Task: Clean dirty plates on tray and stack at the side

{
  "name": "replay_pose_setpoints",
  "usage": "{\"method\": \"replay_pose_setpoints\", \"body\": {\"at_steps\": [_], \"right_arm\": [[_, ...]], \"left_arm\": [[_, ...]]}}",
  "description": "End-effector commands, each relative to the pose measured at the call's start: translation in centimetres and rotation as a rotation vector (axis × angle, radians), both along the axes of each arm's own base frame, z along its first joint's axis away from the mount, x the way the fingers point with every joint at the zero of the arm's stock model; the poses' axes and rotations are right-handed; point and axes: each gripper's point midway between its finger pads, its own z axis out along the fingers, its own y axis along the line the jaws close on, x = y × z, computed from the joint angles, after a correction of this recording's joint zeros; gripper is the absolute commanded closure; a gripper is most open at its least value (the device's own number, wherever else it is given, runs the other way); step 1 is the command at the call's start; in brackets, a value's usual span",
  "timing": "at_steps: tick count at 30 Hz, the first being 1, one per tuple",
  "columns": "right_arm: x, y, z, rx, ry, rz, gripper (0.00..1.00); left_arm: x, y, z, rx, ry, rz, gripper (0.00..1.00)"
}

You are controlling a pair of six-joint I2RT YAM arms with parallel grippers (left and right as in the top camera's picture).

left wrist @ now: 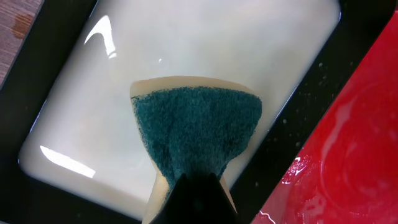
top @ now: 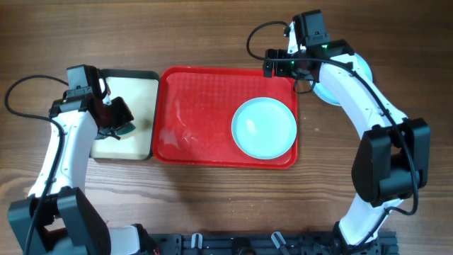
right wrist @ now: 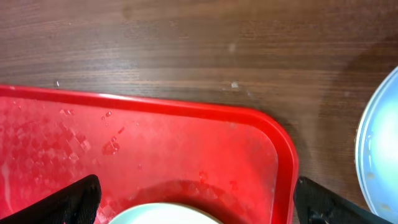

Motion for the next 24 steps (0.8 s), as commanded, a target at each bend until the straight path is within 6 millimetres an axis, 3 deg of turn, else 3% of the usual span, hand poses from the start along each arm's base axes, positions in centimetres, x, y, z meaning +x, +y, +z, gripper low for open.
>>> {"method": "replay_pose_setpoints", "body": {"at_steps": [1, 6, 9, 11, 13, 16, 24], "right_arm": [[-0.2, 0.2, 0.8, 0.011, 0.0, 0.014, 0.0], [-3.6, -0.6, -0.7, -0.02, 0.15, 0.019, 0.02], [-5.3, -0.9, -1.5, -0.037, 0.222, 0.019, 0.15], [-6.2, -1.2, -2.2, -0.045, 0.256, 0.02, 0.34], [-6.9, -1.3, -2.8, -0.051, 0.282, 0.019, 0.4], [-7.8, -1.5, -3.8, -0.058, 0.313, 0.019, 0.4], [-8.2, -1.6, -4.3, -0.068, 0.322, 0.04, 0.39]], "left_arm": [[-0.1, 0.1, -0.4, 0.013, 0.011, 0.008, 0.96], [0.0, -0.2, -1.0, 0.021, 0.025, -0.087, 0.96], [-0.1, -1.0, -2.2, 0.008, 0.055, -0.159, 0.96], [0.0, -1.7, -3.0, -0.011, 0.071, -0.19, 0.96], [0.2, -2.3, -3.9, -0.014, 0.087, -0.209, 0.96], [0.7, -3.4, -4.9, -0.015, 0.097, -0.243, 0.96], [1.6, -6.2, -4.8, -0.004, 0.065, -0.327, 0.96]]}}
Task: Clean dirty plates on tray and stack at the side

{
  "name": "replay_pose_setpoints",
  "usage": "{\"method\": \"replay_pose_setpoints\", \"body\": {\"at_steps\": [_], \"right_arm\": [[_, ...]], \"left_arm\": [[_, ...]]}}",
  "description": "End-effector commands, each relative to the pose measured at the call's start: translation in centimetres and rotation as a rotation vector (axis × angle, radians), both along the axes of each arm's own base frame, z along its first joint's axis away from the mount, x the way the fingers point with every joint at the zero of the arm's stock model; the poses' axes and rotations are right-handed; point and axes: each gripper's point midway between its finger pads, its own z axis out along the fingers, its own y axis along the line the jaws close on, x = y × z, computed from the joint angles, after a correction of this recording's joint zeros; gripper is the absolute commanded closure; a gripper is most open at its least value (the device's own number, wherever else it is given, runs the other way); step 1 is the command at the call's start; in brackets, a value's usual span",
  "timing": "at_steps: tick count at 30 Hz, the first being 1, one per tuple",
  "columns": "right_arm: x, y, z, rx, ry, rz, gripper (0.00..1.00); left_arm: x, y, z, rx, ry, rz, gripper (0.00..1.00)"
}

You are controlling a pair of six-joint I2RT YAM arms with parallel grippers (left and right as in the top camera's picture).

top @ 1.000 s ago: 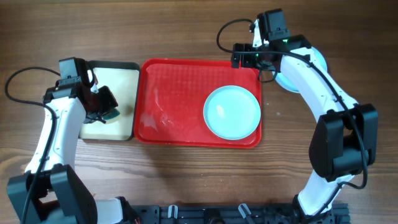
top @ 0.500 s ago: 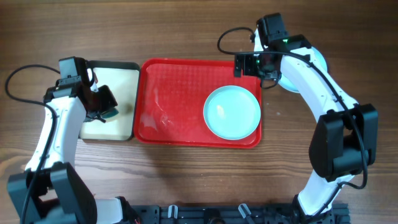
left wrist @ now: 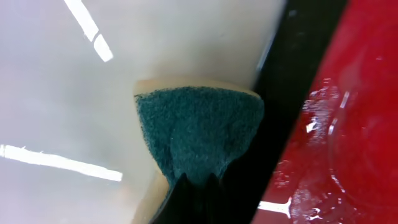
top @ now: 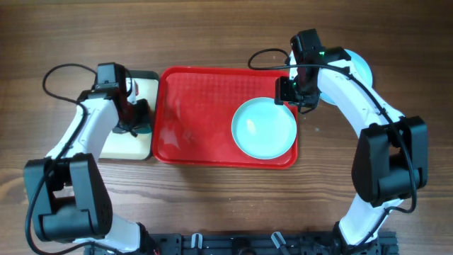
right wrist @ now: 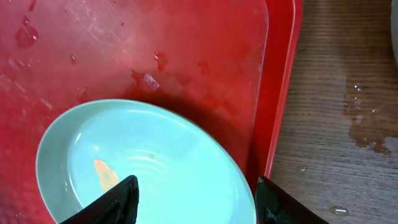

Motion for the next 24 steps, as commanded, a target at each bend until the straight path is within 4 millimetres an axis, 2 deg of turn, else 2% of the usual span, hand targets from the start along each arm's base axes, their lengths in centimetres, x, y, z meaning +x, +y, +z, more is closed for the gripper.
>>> {"method": "replay_pose_setpoints", "body": {"at_steps": [1, 7, 15, 24], "right_arm": [[-0.1, 0.1, 0.3, 0.006, -0.011, 0.023, 0.39], [-0.1, 0.1, 0.3, 0.006, -0.011, 0.023, 0.38], [-0.1, 0.0, 0.3, 0.005, -0.009, 0.025, 0.34], [-1.4, -0.3, 0.1, -0.008, 0.04, 0.042, 0.31]], "left_arm": [[0.0, -1.9, -0.2, -0.014, -0.003, -0.071, 0.96], [0.7, -2.3, -0.1, -0.009, -0.031, -0.085, 0.96], [0.5, -2.8, -0.1, -0.035, -0.023, -0.092, 0.96], [0.4, -3.5, 0.0, -0.078, -0.023, -0.102, 0.96]]}}
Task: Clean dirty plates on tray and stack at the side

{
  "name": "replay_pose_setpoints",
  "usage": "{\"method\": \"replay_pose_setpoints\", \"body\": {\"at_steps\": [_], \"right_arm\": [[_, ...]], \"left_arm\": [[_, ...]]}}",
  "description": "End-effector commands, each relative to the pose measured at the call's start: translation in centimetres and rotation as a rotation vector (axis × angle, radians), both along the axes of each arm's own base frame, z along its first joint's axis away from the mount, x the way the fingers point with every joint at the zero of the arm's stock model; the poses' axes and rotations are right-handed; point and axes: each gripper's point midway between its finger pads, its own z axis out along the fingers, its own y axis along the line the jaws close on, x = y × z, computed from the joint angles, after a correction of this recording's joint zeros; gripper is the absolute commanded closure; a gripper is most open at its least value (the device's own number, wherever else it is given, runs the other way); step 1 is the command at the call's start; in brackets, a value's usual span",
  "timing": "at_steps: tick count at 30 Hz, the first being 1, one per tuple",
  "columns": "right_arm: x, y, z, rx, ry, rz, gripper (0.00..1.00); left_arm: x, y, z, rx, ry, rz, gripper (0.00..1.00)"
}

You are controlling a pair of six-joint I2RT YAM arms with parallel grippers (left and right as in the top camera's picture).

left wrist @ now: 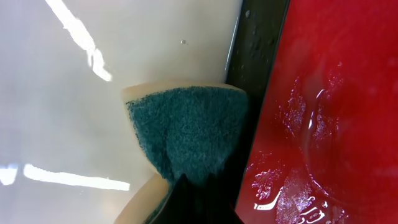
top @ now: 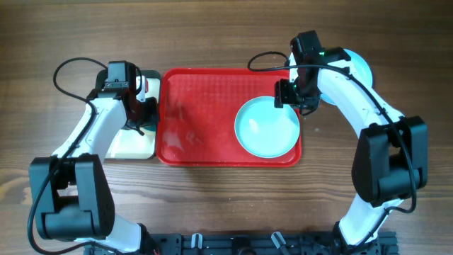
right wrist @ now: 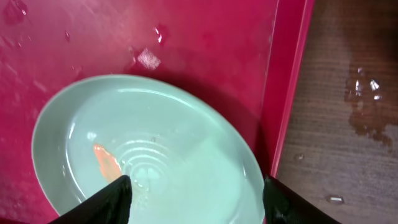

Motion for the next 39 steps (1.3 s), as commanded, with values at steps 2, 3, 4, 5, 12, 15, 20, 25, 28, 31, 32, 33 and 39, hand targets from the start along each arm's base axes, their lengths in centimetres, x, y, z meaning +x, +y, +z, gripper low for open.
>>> {"method": "replay_pose_setpoints", "body": {"at_steps": [2, 3, 4, 5, 12, 15, 20, 25, 28, 31, 32, 33, 39], "right_arm": [[-0.3, 0.0, 0.3, 0.006, -0.001, 0.016, 0.3], [-0.3, 0.0, 0.3, 0.006, -0.001, 0.016, 0.3], [-0.3, 0.0, 0.3, 0.006, -0.001, 0.016, 0.3], [-0.3, 0.0, 0.3, 0.006, -0.002, 0.02, 0.3], [-0.7, -0.1, 0.3, 0.002, 0.016, 0.02, 0.27], [-1.8, -0.4, 0.2, -0.009, 0.062, 0.014, 0.28], [-4.0, -0.9, -0.6, -0.029, 0.154, -0.036, 0.28], [-6.6, -1.1, -2.5, -0.05, 0.228, -0.046, 0.34], [-7.5, -1.0, -3.4, -0.057, 0.248, -0.037, 0.35], [-8.1, -1.0, -3.9, -0.061, 0.26, -0.034, 0.4], [-8.2, -1.0, -3.9, -0.061, 0.262, -0.034, 0.44], [-8.2, -1.0, -3.9, -0.061, 0.263, -0.034, 0.49], [-8.1, 0.0, -3.8, -0.001, 0.264, -0.034, 0.66]], "left_arm": [[-0.3, -1.7, -0.2, -0.069, 0.01, -0.04, 0.96], [-0.3, -1.7, -0.2, -0.069, 0.01, -0.04, 0.96], [-0.3, -1.7, -0.2, -0.069, 0.01, -0.04, 0.96], [-0.3, -1.7, -0.2, -0.069, 0.012, -0.04, 0.96], [-0.5, -1.6, -0.2, -0.068, 0.017, -0.04, 0.96], [-0.4, -1.5, -0.1, -0.058, 0.01, -0.038, 0.96], [0.2, 0.7, 1.9, 0.05, -0.055, 0.042, 0.96], [0.8, 2.2, 5.3, 0.101, -0.159, 0.168, 0.96], [0.9, 2.3, 6.7, 0.092, -0.199, 0.187, 0.96], [0.8, 2.3, 6.8, 0.092, -0.204, 0.187, 0.96], [0.7, 2.3, 6.8, 0.093, -0.201, 0.187, 0.96], [0.7, 2.2, 6.8, 0.093, -0.197, 0.186, 0.96], [0.6, 2.2, 6.7, 0.093, -0.192, 0.186, 0.96]]}}
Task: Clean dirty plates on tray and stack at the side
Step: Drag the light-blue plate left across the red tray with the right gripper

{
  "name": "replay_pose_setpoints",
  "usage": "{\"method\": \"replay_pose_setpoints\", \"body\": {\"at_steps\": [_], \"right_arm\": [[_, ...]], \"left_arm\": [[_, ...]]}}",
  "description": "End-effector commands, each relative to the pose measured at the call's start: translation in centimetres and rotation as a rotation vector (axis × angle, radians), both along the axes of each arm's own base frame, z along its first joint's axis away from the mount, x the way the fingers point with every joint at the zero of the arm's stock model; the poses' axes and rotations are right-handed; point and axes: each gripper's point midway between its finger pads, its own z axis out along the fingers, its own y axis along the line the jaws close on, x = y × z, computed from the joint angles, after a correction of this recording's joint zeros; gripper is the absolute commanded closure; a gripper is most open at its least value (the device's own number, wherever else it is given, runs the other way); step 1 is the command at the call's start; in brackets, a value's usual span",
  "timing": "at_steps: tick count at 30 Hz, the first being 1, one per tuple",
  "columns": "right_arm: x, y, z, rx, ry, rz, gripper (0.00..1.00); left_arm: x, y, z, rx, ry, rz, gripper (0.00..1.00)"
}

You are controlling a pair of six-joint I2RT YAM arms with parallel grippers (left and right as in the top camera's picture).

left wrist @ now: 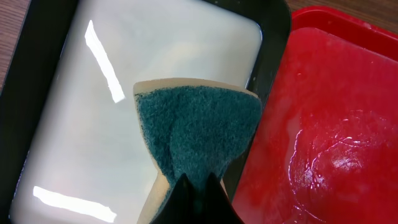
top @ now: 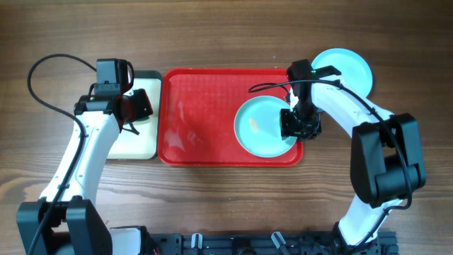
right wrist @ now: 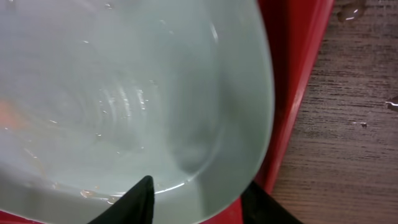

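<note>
A pale teal plate (top: 262,127) with an orange smear lies at the right end of the red tray (top: 205,117); it fills the right wrist view (right wrist: 124,87). My right gripper (top: 301,125) (right wrist: 198,184) is low at the plate's right rim, one finger inside and one outside, shut on it. My left gripper (top: 134,106) (left wrist: 198,180) is shut on a teal-faced sponge (left wrist: 196,127), held above the basin of milky water (left wrist: 124,93). A second teal plate (top: 342,68) rests on the table right of the tray.
The black-rimmed basin (top: 134,138) stands against the tray's left side. The tray floor (left wrist: 336,143) is wet and streaked. Drops of water lie on the wood (right wrist: 348,93) right of the tray. Cables trail from both arms.
My left gripper has risen with the sponge from the basin's right edge to higher over the basin. My right gripper has moved down to the plate's right rim and its jaws have narrowed onto it.
At first my left gripper held the sponge over the basin and my right stood open over the tray's far right corner. Then the sponge was low in the basin, and my right gripper hung open over the plate's far rim. Now the sponge is raised and my right gripper grips the rim.
</note>
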Motion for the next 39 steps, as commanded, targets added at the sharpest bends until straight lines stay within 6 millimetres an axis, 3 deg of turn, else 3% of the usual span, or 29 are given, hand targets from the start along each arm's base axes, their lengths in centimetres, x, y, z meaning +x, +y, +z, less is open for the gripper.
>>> {"method": "replay_pose_setpoints", "body": {"at_steps": [1, 3, 9, 14, 18, 23, 26, 31, 36, 39], "right_arm": [[0.1, 1.4, 0.4, 0.079, -0.007, -0.014, 0.72], [1.1, 2.6, 0.5, 0.142, -0.042, -0.019, 0.78], [4.1, 6.7, 1.5, 0.34, -0.149, -0.056, 0.76], [5.3, 9.3, 2.0, 0.394, -0.217, -0.031, 0.58], [7.8, 8.9, 3.0, 0.353, -0.335, 0.063, 0.49], [11.5, 7.0, 5.2, 0.219, -0.494, 0.193, 0.5], [13.1, 6.5, 5.3, 0.168, -0.572, 0.242, 0.54], [12.9, 6.9, 4.2, 0.172, -0.586, 0.268, 0.61], [11.5, 9.2, 2.5, 0.223, -0.599, 0.324, 0.62], [10.8, 9.5, 1.8, 0.207, -0.591, 0.344, 0.63]], "left_arm": [[-0.1, 0.1, 0.3, 0.007, -0.008, 0.019, 0.96], [-0.2, 0.1, 0.3, 0.007, -0.003, 0.019, 0.96], [-0.4, 0.1, 0.2, 0.008, 0.005, 0.019, 0.96], [-0.6, 0.1, 0.1, 0.008, 0.016, 0.019, 0.96], [-0.6, 0.1, 0.1, 0.008, 0.017, 0.019, 0.96], [-0.7, 0.1, 0.0, 0.008, 0.02, 0.019, 0.96], [-0.7, 0.1, -0.1, 0.007, 0.022, 0.019, 0.96], [-1.0, 0.1, -0.2, 0.007, 0.034, 0.019, 0.96], [-1.0, 0.1, -0.2, 0.007, 0.037, 0.019, 0.96], [-1.0, 0.1, -0.2, 0.007, 0.038, 0.019, 0.96]]}}
